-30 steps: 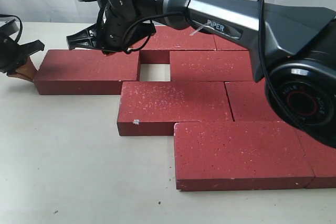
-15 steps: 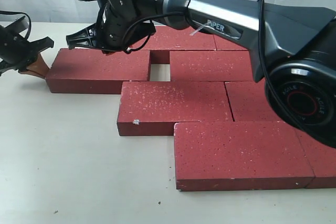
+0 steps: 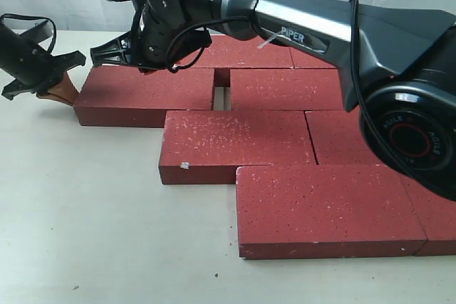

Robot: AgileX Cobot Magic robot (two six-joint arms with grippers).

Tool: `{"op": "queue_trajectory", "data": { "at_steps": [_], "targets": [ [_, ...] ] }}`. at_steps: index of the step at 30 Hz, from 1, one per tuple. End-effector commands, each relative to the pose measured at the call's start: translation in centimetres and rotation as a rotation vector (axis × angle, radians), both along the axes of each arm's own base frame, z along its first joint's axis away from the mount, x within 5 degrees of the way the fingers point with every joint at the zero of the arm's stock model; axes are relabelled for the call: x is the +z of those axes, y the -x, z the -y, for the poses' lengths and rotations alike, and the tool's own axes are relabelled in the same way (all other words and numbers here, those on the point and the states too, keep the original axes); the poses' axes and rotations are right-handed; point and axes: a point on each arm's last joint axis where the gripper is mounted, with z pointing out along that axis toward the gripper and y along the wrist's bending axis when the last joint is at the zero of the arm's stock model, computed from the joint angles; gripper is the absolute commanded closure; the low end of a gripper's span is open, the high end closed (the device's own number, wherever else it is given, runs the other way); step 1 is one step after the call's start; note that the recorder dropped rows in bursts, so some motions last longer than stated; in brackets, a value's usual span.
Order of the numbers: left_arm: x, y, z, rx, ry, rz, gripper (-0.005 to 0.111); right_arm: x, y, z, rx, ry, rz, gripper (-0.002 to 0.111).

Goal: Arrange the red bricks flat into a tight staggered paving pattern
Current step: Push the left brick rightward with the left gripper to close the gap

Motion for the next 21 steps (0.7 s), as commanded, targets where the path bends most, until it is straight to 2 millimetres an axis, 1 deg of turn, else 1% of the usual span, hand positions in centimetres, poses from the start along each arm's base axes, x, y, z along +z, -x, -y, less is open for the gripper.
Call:
{"op": "queue_trajectory", "data": {
  "at_steps": [1, 5, 10, 11, 21],
  "targets": [
    [-0.3, 0.0, 0.1, 0.001, -0.003, 0.004, 0.107, 0.6, -0.2, 0.2, -0.005, -0.006, 0.016, 0.109],
    [-0.5, 0.2, 0.5, 0.012, 0.019, -0.007, 0.107, 0.6, -0.2, 0.2, -0.005, -0.006, 0.016, 0.109],
    [-1.7, 0.7, 2.4, -0.004, 0.015, -0.025, 0.107, 0.6, -0.2, 0.2, -0.005, -0.008, 0.018, 0.109],
    [-1.8, 0.8, 2.8, -0.010, 0.016, -0.025, 0.107, 0.6, -0.2, 0.2, -0.005, -0.008, 0.018, 0.109],
    [-1.8, 0.8, 4.3, -0.035, 0.030, -0.022, 0.107, 0.6, -0.2, 0.2, -0.005, -0.006, 0.019, 0.109]
  ]
}}
